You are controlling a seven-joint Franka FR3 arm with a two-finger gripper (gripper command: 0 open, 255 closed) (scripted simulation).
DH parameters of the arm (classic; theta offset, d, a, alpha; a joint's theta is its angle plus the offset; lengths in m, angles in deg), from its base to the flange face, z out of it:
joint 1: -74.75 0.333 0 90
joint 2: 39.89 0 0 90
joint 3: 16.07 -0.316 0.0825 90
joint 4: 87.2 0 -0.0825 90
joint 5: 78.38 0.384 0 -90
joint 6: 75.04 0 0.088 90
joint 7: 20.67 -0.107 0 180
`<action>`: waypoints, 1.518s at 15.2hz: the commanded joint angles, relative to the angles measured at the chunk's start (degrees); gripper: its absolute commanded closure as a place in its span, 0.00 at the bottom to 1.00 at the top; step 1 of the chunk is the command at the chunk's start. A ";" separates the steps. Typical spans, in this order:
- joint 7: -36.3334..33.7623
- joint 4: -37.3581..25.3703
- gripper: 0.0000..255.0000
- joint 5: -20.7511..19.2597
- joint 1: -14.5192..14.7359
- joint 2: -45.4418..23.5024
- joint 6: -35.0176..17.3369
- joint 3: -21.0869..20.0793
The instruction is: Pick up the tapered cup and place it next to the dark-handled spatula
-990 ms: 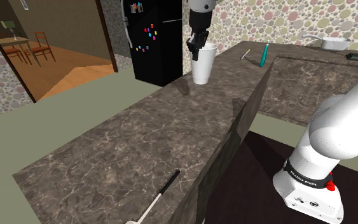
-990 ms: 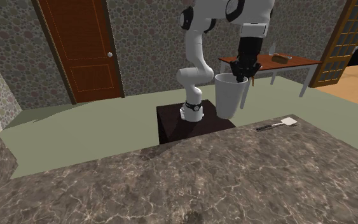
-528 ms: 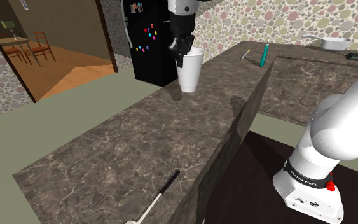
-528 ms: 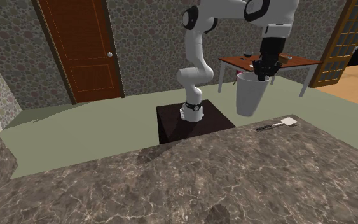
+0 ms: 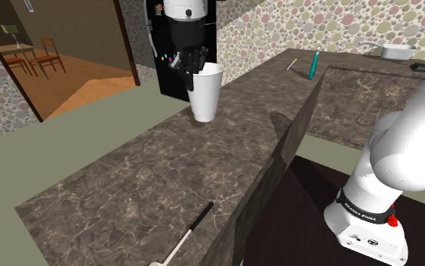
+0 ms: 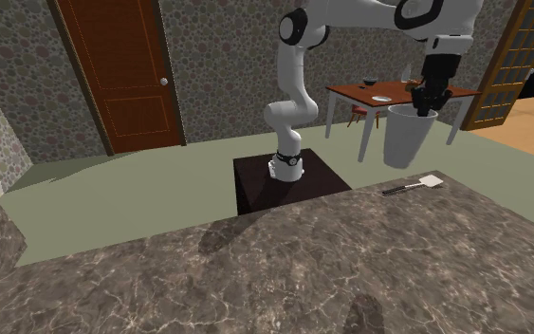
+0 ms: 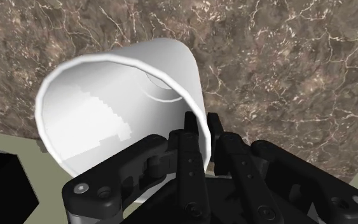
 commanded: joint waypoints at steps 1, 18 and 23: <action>-2.89 -2.78 1.00 -0.83 0.82 -2.30 1.07 -1.88; -5.10 10.30 1.00 -1.37 0.97 -2.26 -11.79 -2.03; -6.05 13.42 1.00 -1.96 0.95 -2.99 -15.49 -2.22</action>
